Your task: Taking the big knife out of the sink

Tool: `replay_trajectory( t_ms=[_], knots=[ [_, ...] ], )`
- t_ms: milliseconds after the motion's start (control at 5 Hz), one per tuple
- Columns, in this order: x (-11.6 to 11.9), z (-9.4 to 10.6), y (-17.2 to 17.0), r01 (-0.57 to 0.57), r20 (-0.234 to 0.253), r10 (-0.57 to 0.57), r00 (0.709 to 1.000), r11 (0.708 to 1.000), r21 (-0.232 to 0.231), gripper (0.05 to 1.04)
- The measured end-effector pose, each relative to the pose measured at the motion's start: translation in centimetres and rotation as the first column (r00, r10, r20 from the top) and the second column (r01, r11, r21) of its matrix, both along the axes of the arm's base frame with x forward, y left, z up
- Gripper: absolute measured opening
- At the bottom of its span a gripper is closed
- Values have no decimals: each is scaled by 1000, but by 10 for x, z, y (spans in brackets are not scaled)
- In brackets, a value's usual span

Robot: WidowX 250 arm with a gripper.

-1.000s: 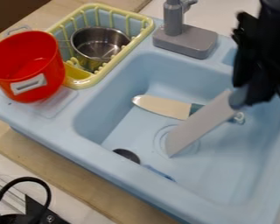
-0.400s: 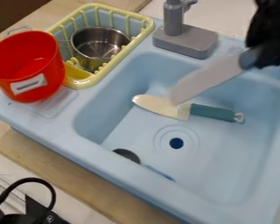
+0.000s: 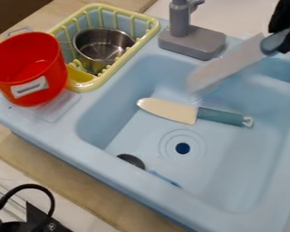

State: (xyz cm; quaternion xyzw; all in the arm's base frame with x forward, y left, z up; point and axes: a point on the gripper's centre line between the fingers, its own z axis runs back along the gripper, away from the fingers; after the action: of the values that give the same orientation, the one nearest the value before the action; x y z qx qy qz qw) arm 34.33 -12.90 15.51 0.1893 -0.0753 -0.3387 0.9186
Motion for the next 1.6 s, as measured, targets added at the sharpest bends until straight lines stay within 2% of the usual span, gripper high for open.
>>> replay_trajectory(
  t_ms=[200, 400, 800, 1000, 1200, 1400, 1600],
  knots=[
    [12, -9, -1, 28, 65, -28, 997, 1000, 1, 356],
    [12, -30, 1, 87, 88, -88, 992, 996, 18, 356],
    [10, -32, 4, 140, 149, -127, 981, 987, -76, 355],
    [5, -32, 10, 128, 167, -107, 980, 984, -126, 413],
    [-1, -29, 18, 109, 186, -71, 980, 973, -204, 702],
    [-3, -27, 25, 90, 223, -34, 974, 966, -244, 958],
    [-7, -25, 29, 113, 279, -37, 959, 959, -261, 999]
  ],
)
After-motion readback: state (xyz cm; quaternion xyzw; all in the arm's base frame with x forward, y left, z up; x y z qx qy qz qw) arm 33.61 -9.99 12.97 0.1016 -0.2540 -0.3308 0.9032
